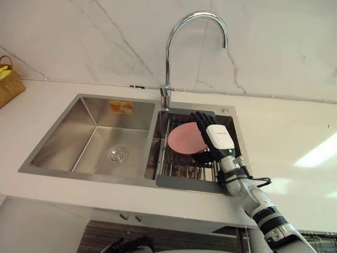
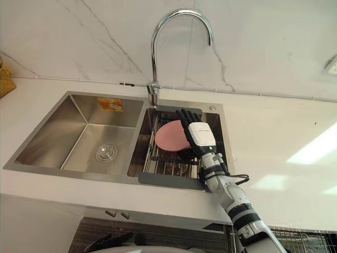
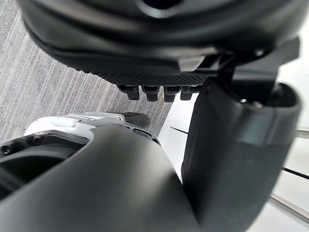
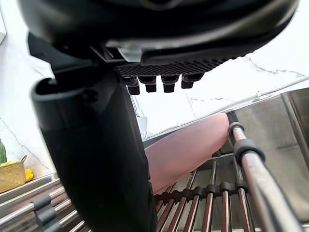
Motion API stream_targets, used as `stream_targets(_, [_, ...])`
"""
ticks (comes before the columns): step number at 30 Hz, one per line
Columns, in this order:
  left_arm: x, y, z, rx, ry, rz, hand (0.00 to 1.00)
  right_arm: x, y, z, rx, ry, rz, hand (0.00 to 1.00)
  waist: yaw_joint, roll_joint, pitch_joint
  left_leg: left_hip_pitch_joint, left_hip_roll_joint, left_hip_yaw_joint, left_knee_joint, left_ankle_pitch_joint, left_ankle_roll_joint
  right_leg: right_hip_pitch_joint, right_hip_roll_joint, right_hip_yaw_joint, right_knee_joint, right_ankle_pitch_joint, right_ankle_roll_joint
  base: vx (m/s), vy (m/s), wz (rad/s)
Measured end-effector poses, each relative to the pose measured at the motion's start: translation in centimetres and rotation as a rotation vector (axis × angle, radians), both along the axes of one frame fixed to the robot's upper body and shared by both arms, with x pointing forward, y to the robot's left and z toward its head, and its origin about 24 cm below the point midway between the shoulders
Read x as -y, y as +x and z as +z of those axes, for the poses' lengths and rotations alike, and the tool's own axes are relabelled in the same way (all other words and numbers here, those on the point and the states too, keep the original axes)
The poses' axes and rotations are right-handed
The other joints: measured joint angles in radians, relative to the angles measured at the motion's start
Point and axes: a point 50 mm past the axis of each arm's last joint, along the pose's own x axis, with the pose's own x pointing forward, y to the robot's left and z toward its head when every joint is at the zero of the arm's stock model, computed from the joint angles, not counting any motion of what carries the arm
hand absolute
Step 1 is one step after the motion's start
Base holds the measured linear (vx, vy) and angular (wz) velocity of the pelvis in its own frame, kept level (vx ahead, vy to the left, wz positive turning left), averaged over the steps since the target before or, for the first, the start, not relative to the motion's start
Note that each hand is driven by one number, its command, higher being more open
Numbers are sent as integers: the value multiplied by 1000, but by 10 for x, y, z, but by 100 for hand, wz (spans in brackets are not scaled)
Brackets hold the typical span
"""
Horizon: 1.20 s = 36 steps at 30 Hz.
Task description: Walk over to the sink, pick up the cup, carry it to the dishwasher, place the cup inside the dishwasher, then close the dishwasher door
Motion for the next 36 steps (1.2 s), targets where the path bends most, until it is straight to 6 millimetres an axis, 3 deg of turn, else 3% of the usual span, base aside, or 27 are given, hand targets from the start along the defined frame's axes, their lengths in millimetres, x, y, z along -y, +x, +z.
stream_targets(7, [3, -1, -1, -3, -5, 1, 100, 4, -2, 0, 20, 2, -3, 100, -1, 16, 5, 13, 1, 0, -1, -1, -2, 11, -1, 0, 7, -4, 0, 0, 0, 0])
stream_targets(35, [4, 2, -1, -5, -5, -17, 100, -8, 5, -7, 12, -176, 103, 100, 19, 15, -12, 7, -6, -37, -1, -1, -1, 24, -4, -39, 7, -13, 0, 2, 0, 3])
stream_targets(36, [4, 2, -1, -4, -5, -17, 100, -8, 6, -7, 13, -177, 102, 0, 19, 15, -12, 6, -7, -39, -1, 0, -1, 24, -4, -41, 7, -13, 1, -2, 7, 5])
